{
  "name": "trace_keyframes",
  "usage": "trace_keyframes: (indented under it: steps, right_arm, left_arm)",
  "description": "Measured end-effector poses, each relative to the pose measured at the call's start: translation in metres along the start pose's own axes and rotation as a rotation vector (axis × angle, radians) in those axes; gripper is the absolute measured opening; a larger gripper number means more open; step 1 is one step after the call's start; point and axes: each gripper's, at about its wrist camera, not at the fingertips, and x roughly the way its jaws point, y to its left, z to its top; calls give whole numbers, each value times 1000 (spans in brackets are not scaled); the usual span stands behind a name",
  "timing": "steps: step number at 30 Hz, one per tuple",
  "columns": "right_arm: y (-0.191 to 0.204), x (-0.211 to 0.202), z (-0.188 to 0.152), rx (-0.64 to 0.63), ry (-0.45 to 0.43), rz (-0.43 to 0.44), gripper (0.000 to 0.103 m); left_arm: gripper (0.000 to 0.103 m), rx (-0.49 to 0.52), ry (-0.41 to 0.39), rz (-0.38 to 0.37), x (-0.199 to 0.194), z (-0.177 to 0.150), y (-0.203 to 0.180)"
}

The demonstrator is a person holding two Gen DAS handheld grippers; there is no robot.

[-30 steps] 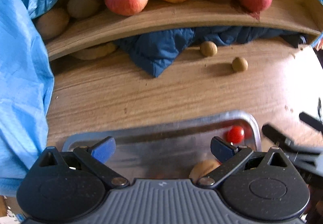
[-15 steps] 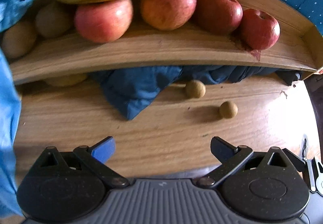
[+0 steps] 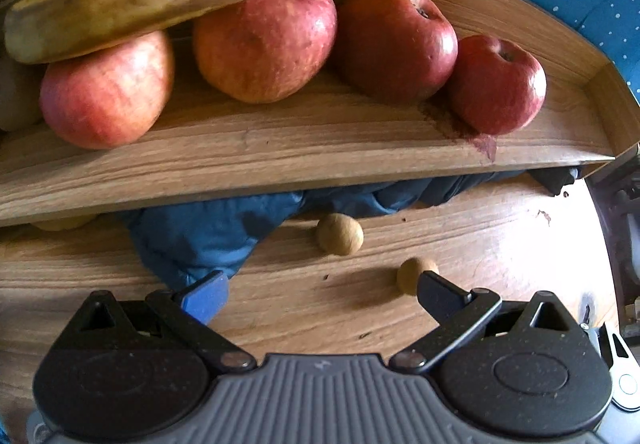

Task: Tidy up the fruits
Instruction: 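Reach the left tool to a small brown round fruit while the right tool reaches the other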

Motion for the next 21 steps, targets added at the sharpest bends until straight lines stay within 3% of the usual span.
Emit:
trace_keyframes:
  steps: [8,16,21]
  right_arm:
    - [12,13,12,-8,-12,26,83]
    - [17,19,16,-5,-10,39,62]
    - [19,22,18,-8,-9,39,56]
  left_arm:
    - [91,-32,-5,-22,6,7,8]
    - [73,-32,-1,-62,11,8,10]
    - [60,-29,-2,-84,25,11,12]
